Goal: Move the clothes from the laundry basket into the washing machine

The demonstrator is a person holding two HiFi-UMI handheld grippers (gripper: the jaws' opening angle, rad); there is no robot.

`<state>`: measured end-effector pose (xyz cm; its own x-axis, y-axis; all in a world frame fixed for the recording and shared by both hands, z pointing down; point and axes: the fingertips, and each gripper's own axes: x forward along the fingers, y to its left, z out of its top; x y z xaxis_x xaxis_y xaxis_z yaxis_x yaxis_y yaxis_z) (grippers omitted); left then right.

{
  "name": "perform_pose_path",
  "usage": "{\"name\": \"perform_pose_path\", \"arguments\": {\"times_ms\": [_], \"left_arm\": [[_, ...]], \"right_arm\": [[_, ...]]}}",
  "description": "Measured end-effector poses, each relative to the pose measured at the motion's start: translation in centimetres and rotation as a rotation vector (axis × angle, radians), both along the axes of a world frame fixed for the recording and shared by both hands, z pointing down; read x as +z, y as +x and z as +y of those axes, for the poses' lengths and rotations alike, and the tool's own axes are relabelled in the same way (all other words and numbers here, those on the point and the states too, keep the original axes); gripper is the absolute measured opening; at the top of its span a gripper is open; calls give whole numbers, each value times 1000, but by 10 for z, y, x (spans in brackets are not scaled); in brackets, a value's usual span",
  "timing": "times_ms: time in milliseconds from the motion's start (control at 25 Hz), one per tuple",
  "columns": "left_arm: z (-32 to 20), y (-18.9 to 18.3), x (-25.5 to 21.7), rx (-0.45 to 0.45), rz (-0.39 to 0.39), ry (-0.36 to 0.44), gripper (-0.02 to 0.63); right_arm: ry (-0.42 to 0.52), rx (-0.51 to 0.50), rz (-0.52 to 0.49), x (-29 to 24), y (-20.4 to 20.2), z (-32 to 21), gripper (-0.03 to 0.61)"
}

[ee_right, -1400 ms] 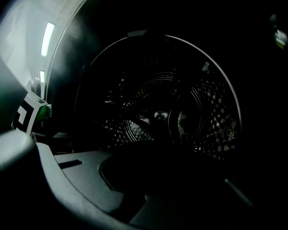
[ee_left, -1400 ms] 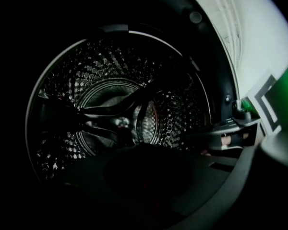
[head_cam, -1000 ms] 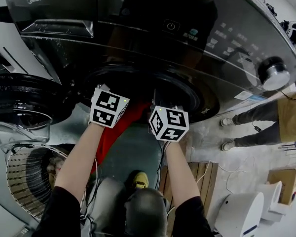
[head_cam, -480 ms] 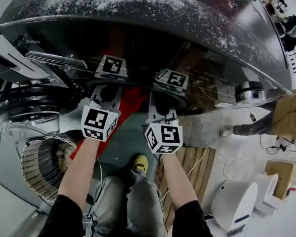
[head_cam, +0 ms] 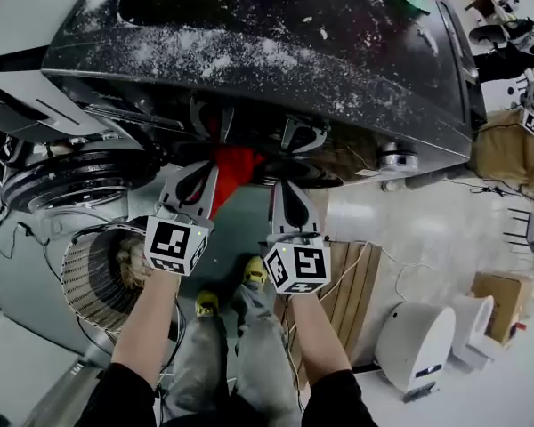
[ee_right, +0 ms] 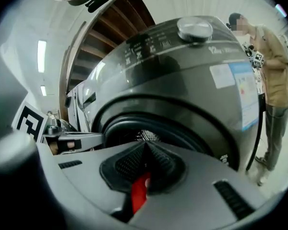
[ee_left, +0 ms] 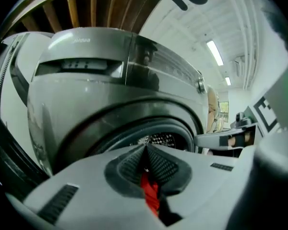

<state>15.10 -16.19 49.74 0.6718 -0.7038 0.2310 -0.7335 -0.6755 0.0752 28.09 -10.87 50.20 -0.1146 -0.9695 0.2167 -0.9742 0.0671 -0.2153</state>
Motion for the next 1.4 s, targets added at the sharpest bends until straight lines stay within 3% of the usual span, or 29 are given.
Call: {"name": "perform_pose_path", "arguments": {"times_ms": [360, 600, 800, 1040, 1280, 1400], "left_arm": [[32, -22, -113, 19, -24, 47, 11], [50, -35, -187, 37, -21, 46, 11], [63, -46, -237, 27, -37, 59, 11], [77, -53, -293, 31, -11, 79, 11], [89, -58, -338, 59, -36, 100, 11], [95, -54, -360, 78, -21, 111, 11]], "right_arm": [[9, 71, 22, -114, 7, 38, 5], [34, 75, 95, -195, 7, 60, 5], [29, 124, 78, -240, 14, 83, 5], [30, 151, 106, -289, 15, 99, 5], [13, 181, 151, -332, 12, 109, 3], [45, 196, 169, -360, 13, 112, 3]]}}
